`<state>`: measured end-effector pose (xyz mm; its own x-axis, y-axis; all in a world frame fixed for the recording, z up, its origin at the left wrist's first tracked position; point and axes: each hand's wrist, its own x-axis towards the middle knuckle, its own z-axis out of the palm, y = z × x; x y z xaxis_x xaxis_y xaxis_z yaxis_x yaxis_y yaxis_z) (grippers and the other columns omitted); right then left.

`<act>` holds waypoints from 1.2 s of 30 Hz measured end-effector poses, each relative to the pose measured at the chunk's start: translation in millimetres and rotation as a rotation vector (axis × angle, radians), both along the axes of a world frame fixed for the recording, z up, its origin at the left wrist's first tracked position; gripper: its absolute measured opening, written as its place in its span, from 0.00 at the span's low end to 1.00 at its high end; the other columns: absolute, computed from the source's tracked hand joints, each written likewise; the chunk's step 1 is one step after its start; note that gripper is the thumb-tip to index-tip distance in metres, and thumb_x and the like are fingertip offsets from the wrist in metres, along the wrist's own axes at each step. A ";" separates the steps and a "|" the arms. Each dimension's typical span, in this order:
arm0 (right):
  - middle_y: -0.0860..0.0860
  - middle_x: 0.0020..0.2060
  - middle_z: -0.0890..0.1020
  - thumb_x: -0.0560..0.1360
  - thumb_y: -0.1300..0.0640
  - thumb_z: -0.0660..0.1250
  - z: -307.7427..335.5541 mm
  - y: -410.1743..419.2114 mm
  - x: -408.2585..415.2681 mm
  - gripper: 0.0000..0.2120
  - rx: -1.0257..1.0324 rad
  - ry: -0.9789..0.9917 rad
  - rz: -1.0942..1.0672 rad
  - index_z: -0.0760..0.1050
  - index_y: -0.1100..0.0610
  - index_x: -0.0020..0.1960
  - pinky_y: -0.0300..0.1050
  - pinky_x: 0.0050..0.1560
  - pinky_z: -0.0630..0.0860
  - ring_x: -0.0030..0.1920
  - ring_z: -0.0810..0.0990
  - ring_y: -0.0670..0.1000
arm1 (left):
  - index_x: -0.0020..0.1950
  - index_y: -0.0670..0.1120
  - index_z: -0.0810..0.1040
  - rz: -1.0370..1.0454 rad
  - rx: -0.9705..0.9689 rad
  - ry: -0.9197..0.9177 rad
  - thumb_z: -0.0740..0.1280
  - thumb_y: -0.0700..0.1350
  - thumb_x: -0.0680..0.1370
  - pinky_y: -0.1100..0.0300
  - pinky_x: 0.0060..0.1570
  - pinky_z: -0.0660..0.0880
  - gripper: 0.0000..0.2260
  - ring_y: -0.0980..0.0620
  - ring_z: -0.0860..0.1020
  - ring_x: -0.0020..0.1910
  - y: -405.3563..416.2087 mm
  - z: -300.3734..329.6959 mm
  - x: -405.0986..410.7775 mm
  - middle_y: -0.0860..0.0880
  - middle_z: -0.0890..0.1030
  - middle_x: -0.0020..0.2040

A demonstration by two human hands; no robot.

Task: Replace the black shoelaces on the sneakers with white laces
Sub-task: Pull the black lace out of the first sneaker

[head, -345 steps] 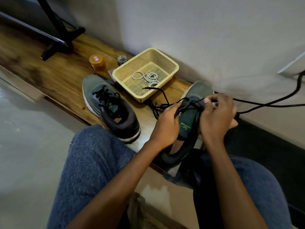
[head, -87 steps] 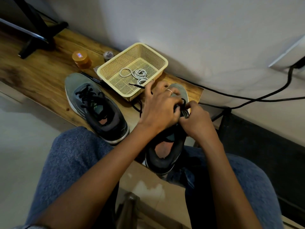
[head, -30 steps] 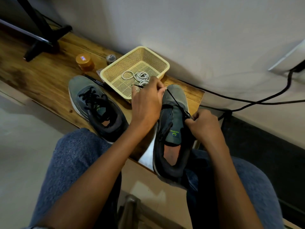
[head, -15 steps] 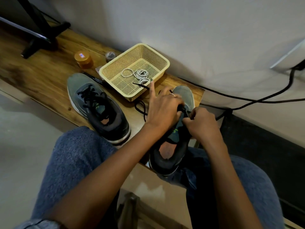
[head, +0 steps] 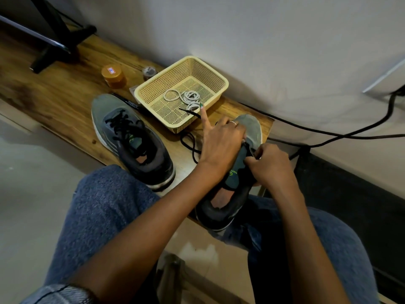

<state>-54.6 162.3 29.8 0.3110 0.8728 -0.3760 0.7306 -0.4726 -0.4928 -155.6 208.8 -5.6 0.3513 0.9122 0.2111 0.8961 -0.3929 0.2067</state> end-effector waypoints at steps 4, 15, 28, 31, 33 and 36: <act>0.59 0.45 0.78 0.74 0.55 0.65 0.3 0.6 4.1 0.09 0.005 -0.012 -0.024 0.73 0.61 0.49 0.54 0.47 0.78 0.47 0.79 0.61 | 0.51 0.51 0.75 0.163 0.015 -0.156 0.63 0.46 0.80 0.33 0.70 0.40 0.03 0.51 0.76 0.56 12.1 7.4 -15.9 0.53 0.80 0.45; 0.59 0.48 0.77 0.75 0.56 0.65 -2.1 0.1 3.6 0.09 0.004 -0.019 0.005 0.72 0.61 0.50 0.48 0.44 0.69 0.51 0.75 0.60 | 0.61 0.51 0.72 0.226 -0.028 -0.230 0.64 0.50 0.78 0.39 0.73 0.41 0.12 0.48 0.70 0.66 24.5 16.6 -38.4 0.52 0.81 0.53; 0.58 0.47 0.78 0.75 0.55 0.66 3.6 -1.0 -0.6 0.09 0.003 0.002 0.046 0.73 0.60 0.51 0.56 0.50 0.77 0.49 0.78 0.59 | 0.51 0.56 0.79 -0.034 -0.033 -0.039 0.71 0.54 0.73 0.44 0.73 0.43 0.09 0.52 0.77 0.56 9.0 -1.6 -11.2 0.53 0.83 0.48; 0.58 0.47 0.78 0.75 0.56 0.65 3.9 -1.3 -1.2 0.09 0.008 0.003 0.053 0.73 0.60 0.51 0.58 0.50 0.78 0.49 0.78 0.60 | 0.50 0.54 0.78 -0.042 -0.021 -0.031 0.70 0.53 0.74 0.45 0.74 0.45 0.07 0.51 0.79 0.52 7.5 -2.6 -9.1 0.52 0.83 0.45; 0.58 0.47 0.77 0.75 0.56 0.65 3.7 -1.5 -1.4 0.09 0.009 0.000 0.056 0.73 0.61 0.51 0.57 0.50 0.78 0.49 0.78 0.60 | 0.49 0.53 0.78 -0.058 0.005 -0.005 0.69 0.51 0.75 0.45 0.74 0.41 0.04 0.51 0.79 0.48 4.8 -2.9 -7.1 0.52 0.81 0.40; 0.58 0.46 0.77 0.74 0.57 0.65 2.8 -1.4 -1.0 0.07 0.010 0.002 0.057 0.71 0.59 0.49 0.52 0.46 0.75 0.49 0.77 0.59 | 0.40 0.52 0.79 -0.060 0.106 0.031 0.73 0.44 0.72 0.40 0.72 0.45 0.04 0.51 0.78 0.33 2.8 -3.2 -7.2 0.54 0.71 0.27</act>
<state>-55.6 160.9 32.6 0.2597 0.8931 -0.3674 0.7552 -0.4249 -0.4991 -162.8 211.5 -8.7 0.4129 0.8621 0.2937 0.8755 -0.4646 0.1330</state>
